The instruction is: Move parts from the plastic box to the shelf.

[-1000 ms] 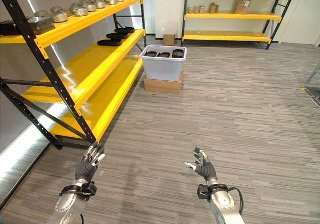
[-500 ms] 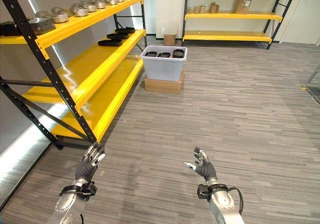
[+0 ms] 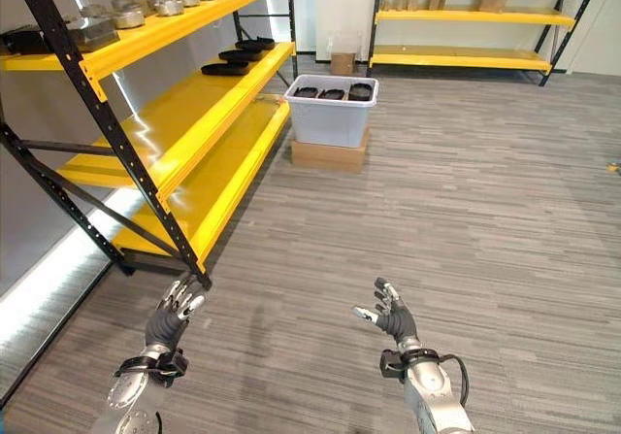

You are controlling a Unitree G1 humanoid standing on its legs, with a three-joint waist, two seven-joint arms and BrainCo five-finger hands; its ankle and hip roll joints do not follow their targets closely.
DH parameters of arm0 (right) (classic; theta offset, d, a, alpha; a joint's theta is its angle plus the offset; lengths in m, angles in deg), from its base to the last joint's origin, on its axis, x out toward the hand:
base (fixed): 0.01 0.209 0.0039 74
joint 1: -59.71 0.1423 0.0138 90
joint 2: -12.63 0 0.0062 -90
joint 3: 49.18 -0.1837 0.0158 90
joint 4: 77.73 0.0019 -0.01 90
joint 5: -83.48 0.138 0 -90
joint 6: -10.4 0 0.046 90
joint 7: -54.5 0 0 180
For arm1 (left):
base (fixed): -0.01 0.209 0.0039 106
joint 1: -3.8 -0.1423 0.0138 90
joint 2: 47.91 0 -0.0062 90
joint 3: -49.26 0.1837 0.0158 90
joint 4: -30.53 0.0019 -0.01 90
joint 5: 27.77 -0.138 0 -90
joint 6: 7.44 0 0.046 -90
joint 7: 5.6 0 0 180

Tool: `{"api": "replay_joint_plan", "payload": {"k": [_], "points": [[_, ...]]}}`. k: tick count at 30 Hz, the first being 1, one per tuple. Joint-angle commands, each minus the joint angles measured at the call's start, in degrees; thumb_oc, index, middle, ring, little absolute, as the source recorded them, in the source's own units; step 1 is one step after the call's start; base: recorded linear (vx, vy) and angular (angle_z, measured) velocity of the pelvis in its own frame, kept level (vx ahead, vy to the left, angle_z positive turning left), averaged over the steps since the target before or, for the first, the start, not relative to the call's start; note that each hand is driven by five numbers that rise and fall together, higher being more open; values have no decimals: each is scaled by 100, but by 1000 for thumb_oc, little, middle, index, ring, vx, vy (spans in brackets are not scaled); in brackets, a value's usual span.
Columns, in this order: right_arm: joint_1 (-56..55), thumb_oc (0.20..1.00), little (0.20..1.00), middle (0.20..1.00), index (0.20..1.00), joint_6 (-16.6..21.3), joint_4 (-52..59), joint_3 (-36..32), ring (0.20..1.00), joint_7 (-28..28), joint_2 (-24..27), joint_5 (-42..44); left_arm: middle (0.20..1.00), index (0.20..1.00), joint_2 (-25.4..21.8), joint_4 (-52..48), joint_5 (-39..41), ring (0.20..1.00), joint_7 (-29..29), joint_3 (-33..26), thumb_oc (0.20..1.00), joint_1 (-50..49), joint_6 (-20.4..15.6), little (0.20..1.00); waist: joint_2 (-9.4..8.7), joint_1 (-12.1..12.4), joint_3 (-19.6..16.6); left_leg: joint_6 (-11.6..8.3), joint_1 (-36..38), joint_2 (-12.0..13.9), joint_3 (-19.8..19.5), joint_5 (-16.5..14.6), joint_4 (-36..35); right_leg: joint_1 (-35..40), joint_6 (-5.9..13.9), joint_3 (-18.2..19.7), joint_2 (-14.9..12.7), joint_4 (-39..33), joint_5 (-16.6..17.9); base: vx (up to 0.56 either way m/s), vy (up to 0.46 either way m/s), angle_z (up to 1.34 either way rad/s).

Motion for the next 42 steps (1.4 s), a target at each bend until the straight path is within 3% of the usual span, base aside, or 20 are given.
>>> {"api": "replay_joint_plan", "payload": {"k": [1, 2, 4, 8, 11, 13, 16, 21, 23, 24, 25, 26, 28, 29, 33, 34, 35, 36, 38, 42], "points": [[199, 1000, 1000, 1000, 1000, 284, 314, -1, 1000, -147, -83, 203, 1000, 1000, -420, -190, -154, 1000, -22, -84, 1000, 410, -319, 1000, -356, 33, 342, 418, -310, -277, -315, -852, 896, -472, 417, 158, -831, 1609, 367, -47, 260, 31], [114, 1000, 1000, 1000, 1000, 289, 396, -36, 1000, -124, -76, 135, 1000, 1000, -460, -240, -251, 1000, 0, -86, 1000, 417, -310, 1000, -313, -17, 476, 581, -312, -459, -397, -951, 1078, -940, 263, 400, -887, 2509, 932, -28, 189, 37], [99, 1000, 1000, 1000, 1000, 306, 415, -65, 1000, -112, -83, 133, 1000, 1000, -479, -260, -280, 1000, -13, -83, 1000, 426, -305, 1000, -278, -29, 568, 671, -289, -530, -403, -998, 1178, -1147, 208, 457, -889, 2943, 1110, -14, 290, 33], [66, 1000, 1000, 1000, 1000, 287, 398, -126, 1000, -174, -56, 158, 1000, 1000, -398, -170, 24, 1000, 102, -63, 1000, 401, -205, 1000, -149, -36, 805, 842, -18, -627, -240, -1278, 1403, -1764, 126, 18, -862, 3693, 761, 81, 208, 2], [143, 1000, 1000, 1000, 1000, 313, 341, -189, 1000, -159, 23, 179, 1000, 1000, -359, -202, -32, 1000, 102, -108, 1000, 436, -247, 1000, -203, -101, 968, 918, 262, -819, -203, -1707, 1713, -2056, 205, -567, -781, 3025, 581, 255, 88, -60], [183, 1000, 1000, 1000, 1000, 334, 313, -156, 1000, -126, 36, 188, 1000, 1000, -252, -66, -82, 1000, 86, -52, 1000, 528, -260, 1000, -248, -262, 966, 845, 605, -854, -403, -1914, 1666, -2291, 253, -367, -250, 2211, 594, 289, -43, -3], [272, 1000, 1000, 1000, 1000, 355, 306, -107, 1000, -63, 31, 205, 1000, 1000, -166, -40, -97, 1000, 69, 22, 1000, 601, -281, 1000, -315, -374, 869, 744, 884, -878, -601, -2050, 1564, -2454, 325, -218, 40, 1593, 758, 306, -67, 47], [286, 1000, 1000, 1000, 1000, 391, 360, -89, 1000, -52, 49, 295, 1000, 1000, -179, -107, -88, 1000, 37, 35, 1000, 608, -294, 1000, -237, -488, 462, 463, 1196, -421, -612, -2150, 1799, -2356, 24, -505, 380, 1892, 287, 461, -142, 46], [287, 1000, 1000, 1000, 1000, 427, 245, -117, 1000, -74, 102, 264, 1000, 1000, -208, -45, -105, 1000, 35, 65, 1000, 635, -272, 1000, -158, -543, 338, 339, 1192, -102, -590, -2027, 2309, -2389, -106, -633, 572, 2510, -123, 683, -243, 28], [142, 1000, 1000, 1000, 1000, 371, 254, -87, 1000, -101, 90, 319, 1000, 1000, -208, -8, 2, 1000, 7, 53, 1000, 566, -224, 1000, -124, -563, 207, 111, 1066, 245, -477, -1063, 2926, -1986, -360, -624, 849, 2508, -430, 615, -234, -7], [141, 1000, 1000, 1000, 1000, 370, 256, -88, 1000, -102, 87, 319, 1000, 1000, -212, -8, 2, 1000, 7, 54, 1000, 565, -224, 1000, -138, -574, 193, 110, 1044, 231, -490, -1041, 2919, -1990, -360, -627, 833, 2480, -407, 520, -274, -16], [4, 1000, 1000, 1000, 1000, 378, 352, -192, 1000, -180, 163, 453, 1000, 1000, -316, -194, -111, 1000, 63, 49, 1000, 555, -238, 1000, -227, -488, 322, -14, 140, 63, -543, -260, 4832, -1609, -528, -458, 971, 2354, -555, 333, -239, 38], [23, 1000, 1000, 1000, 1000, 402, 360, -256, 1000, -126, 224, 451, 1000, 1000, -296, -284, 39, 1000, 21, 59, 1000, 568, -262, 1000, -370, -349, 491, 102, -664, -150, -546, -315, 5334, -1251, -599, -383, 978, 2113, -633, 316, -186, -7], [60, 1000, 1000, 1000, 1000, 423, 314, -307, 1000, 11, 261, 458, 1000, 1000, -262, -270, 145, 1000, 8, 103, 1000, 554, -257, 1000, -425, -130, 645, 274, -1357, -361, -431, -786, 5266, -942, -632, -207, 1008, 2066, -755, 149, -25, -78], [95, 1000, 1000, 1000, 1000, 484, 338, -354, 1000, 62, 234, 491, 1000, 1000, -273, -357, 144, 1000, 21, 119, 1000, 449, -286, 1000, -485, 23, 703, 353, -1817, -438, -396, -910, 4511, -716, -597, -89, 957, 2057, -843, 207, 9, -57], [68, 1000, 1000, 1000, 1000, 516, 300, -379, 1000, 45, 221, 364, 1000, 1000, -316, -358, 84, 1000, 79, 118, 1000, 342, -303, 1000, -524, 94, 724, 318, -2157, -239, -344, -799, 3742, -495, -584, -40, 923, 1998, -994, 323, 98, -72], [48, 1000, 1000, 1000, 1000, 537, 320, -369, 1000, 62, 229, 238, 1000, 1000, -333, -356, 40, 1000, 82, 115, 1000, 271, -312, 1000, -453, 226, 774, 156, -2306, -194, -605, -266, 2936, -278, -596, 130, 1004, 1952, -1076, 324, 96, -88], [46, 1000, 1000, 1000, 1000, 537, 321, -369, 1000, 62, 228, 237, 1000, 1000, -334, -357, 39, 1000, 81, 116, 1000, 269, -312, 1000, -468, 229, 793, 156, -2262, -204, -597, -248, 2896, -250, -596, 135, 990, 1945, -1078, 379, 178, -108], [-8, 1000, 1000, 1000, 1000, 515, 351, -361, 1000, 32, 216, 122, 1000, 1000, -363, -324, -88, 1000, 27, 7, 1000, 238, -320, 1000, -350, 321, 704, -93, -2180, 42, -952, 367, 1674, 218, -535, 380, 1007, 1757, -1310, 474, 264, -75], [-68, 1000, 1000, 1000, 1000, 462, 448, -301, 1000, -96, 124, 112, 1000, 1000, -373, -297, -125, 1000, 58, -9, 1000, 261, -330, 1000, -352, 279, 583, -30, -1963, 39, -819, 336, 1591, 363, -443, 327, 889, 1767, -1416, 249, 158, -30]]}}
